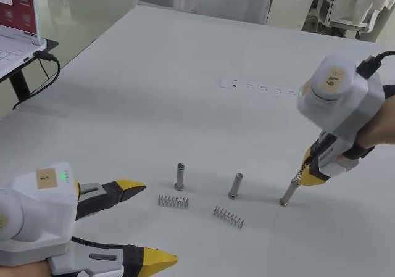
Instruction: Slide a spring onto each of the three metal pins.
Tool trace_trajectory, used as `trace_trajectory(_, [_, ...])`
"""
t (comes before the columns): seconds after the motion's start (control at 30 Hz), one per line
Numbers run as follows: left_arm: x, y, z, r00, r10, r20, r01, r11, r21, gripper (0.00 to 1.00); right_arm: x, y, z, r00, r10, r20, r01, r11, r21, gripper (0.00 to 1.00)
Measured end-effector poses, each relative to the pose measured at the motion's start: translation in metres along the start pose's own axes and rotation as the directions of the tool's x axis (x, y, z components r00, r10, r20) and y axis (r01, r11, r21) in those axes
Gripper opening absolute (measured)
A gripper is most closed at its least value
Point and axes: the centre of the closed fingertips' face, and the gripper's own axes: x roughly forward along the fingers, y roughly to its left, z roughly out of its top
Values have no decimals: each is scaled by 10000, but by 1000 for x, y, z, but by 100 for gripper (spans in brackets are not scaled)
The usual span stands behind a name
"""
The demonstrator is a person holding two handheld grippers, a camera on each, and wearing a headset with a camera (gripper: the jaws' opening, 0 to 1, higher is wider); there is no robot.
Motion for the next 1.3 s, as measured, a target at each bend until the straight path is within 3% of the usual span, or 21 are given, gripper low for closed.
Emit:
trace_trajectory(0.77, [1, -1, 0, 9999, -127, -49, 128, 9999, 25, 68, 36, -2, -4, 9984, 228, -518, -214, 9994, 275, 9])
trace_trajectory(1.3, [1, -1, 0, 9999, -118, -30, 118, 9999, 27, 68, 57, 2, -8, 9978, 274, -596, -253, 9990, 358, 9])
